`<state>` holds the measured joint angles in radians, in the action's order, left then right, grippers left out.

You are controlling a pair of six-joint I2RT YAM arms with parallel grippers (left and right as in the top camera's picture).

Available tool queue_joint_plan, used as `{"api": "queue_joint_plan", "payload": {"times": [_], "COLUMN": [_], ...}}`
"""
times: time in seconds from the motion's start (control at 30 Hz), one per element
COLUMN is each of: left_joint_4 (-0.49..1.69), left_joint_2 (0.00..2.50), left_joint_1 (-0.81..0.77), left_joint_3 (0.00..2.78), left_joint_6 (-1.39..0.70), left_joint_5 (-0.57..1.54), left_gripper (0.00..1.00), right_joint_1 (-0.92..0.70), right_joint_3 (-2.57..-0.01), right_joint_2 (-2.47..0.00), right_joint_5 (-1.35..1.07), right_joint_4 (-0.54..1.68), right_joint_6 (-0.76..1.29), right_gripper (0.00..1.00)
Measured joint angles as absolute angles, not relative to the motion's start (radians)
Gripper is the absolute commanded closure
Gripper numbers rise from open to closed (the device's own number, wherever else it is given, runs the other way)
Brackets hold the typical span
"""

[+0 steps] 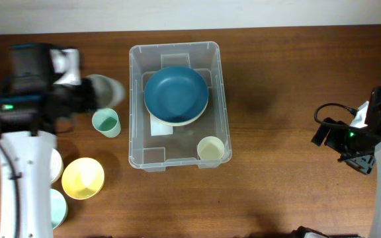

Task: Pack container
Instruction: 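Carry the grey cup into the bin and nest it in the cream cup, then open the left gripper and withdraw it from the bin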

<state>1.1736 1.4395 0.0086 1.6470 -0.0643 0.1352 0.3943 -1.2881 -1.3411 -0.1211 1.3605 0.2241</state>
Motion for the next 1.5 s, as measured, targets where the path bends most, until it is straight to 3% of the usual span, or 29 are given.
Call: {"api": "queue_joint_plan", "payload": {"times": [0.33, 0.53, 1.27, 1.3, 1.37, 1.4, 1.5], "left_joint_4": [1.155, 1.156, 1.217, 1.217, 1.216, 1.216, 1.216], "left_joint_2": [1.533, 1.651, 1.834, 1.843, 1.855, 1.856, 1.856], "left_joint_1": [-0.475, -0.619, -0.639, -0.639, -0.639, -0.639, -0.639], "left_joint_3": [1.647, 1.647, 1.647, 1.647, 1.647, 1.647, 1.647], "left_joint_6": [-0.185, -0.215, -0.229, -0.229, -0.225, -0.231, -0.231], "left_joint_5": [0.148, 0.15, 0.139, 0.138, 0.138, 0.138, 0.134], "left_gripper": [0.99, 0.99, 0.98, 0.89, 0.58, 0.48, 0.35], "right_joint_1": [0.394, 0.394, 0.394, 0.394, 0.394, 0.394, 0.394], "right_joint_3": [-1.288, -1.288, -1.288, -1.288, -1.288, -1.288, -1.288], "right_joint_2": [-1.341, -1.341, -1.341, -1.341, -1.341, -1.341, -1.341], "right_joint_5": [-0.121, -0.121, -0.121, -0.121, -0.121, -0.121, -0.121], "right_joint_4": [1.364, 1.365, 1.369, 1.369, 1.369, 1.369, 1.369], "right_joint_6": [0.224, 0.224, 0.223, 0.224, 0.224, 0.224, 0.224], "right_gripper": [0.0, 0.0, 0.01, 0.01, 0.01, 0.01, 0.01]}}
